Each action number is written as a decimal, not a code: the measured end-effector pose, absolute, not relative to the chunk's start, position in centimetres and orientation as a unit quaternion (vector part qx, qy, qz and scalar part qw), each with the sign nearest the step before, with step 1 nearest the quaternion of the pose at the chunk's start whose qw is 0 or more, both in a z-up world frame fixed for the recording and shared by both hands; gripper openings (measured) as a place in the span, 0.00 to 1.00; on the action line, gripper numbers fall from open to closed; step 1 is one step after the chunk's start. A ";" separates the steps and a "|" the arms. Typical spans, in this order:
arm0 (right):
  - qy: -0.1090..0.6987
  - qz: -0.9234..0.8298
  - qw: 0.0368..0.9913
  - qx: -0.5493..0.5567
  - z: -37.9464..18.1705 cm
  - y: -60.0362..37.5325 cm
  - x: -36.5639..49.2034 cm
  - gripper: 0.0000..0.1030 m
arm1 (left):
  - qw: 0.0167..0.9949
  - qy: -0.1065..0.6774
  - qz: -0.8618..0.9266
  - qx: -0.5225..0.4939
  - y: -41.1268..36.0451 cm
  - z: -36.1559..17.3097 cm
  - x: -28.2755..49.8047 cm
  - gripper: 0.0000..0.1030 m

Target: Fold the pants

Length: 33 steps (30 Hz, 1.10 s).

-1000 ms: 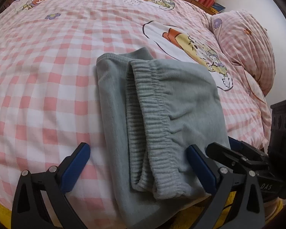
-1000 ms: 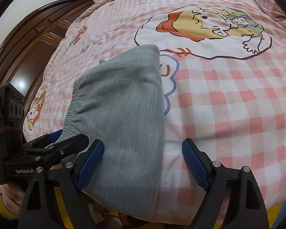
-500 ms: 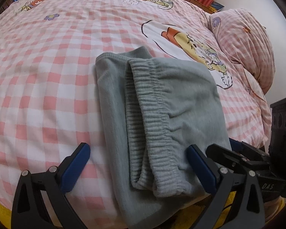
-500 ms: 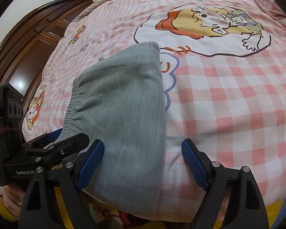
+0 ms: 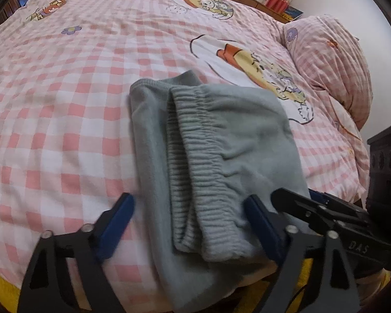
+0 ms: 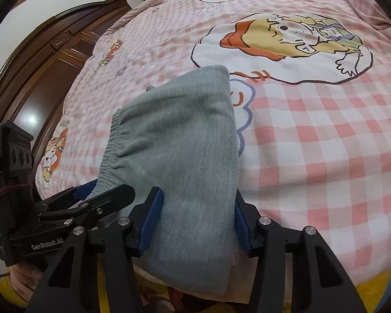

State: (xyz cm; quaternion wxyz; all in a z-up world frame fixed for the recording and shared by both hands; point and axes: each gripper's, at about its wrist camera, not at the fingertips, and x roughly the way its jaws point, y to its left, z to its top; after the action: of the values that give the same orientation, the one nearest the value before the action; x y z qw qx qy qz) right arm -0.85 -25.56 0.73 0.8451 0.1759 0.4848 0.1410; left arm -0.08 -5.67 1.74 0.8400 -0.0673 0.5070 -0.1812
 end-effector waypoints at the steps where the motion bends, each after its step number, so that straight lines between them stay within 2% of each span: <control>1: 0.484 0.143 0.845 0.179 0.6 -25.6 -0.8 0.50 | 0.841 0.505 -0.183 -0.065 -5.8 1.9 -0.2 0.79; 5: 0.483 0.151 0.841 0.194 0.3 -26.1 -0.6 0.51 | 0.840 0.505 -0.180 -0.077 -5.7 2.0 0.0 0.71; 8: 0.480 0.162 0.834 0.217 -0.3 -26.5 -0.1 0.57 | 0.837 0.509 -0.179 -0.092 -5.4 2.0 0.3 0.69; 10: 0.477 0.167 0.835 0.219 -0.4 -26.6 0.1 0.57 | 0.836 0.510 -0.177 -0.095 -5.4 2.1 0.4 0.69; 13: 0.473 0.162 0.843 0.198 0.1 -26.1 0.0 0.46 | 0.838 0.508 -0.179 -0.092 -5.7 2.1 0.4 0.65; 14: 0.466 0.161 0.848 0.192 0.4 -25.8 -0.4 0.36 | 0.837 0.508 -0.181 -0.092 -5.8 2.2 0.4 0.61; 17: 0.451 0.157 0.860 0.179 1.4 -25.3 -1.2 0.28 | 0.840 0.502 -0.184 -0.088 -5.8 2.6 0.0 0.50; 23: 0.413 0.154 0.889 0.124 4.5 -23.6 -3.0 0.25 | 0.853 0.480 -0.191 -0.078 -5.9 4.4 -1.2 0.37; 33: 0.395 0.165 0.895 0.122 7.3 -22.6 -3.4 0.25 | 0.875 0.438 -0.198 -0.063 -5.2 8.0 -2.7 0.36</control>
State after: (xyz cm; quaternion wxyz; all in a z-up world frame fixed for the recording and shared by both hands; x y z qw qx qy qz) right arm -3.40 -22.58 7.29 0.8953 0.1221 0.3952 0.1653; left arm -2.65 -5.22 8.04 0.8749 -0.0628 0.4375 -0.1981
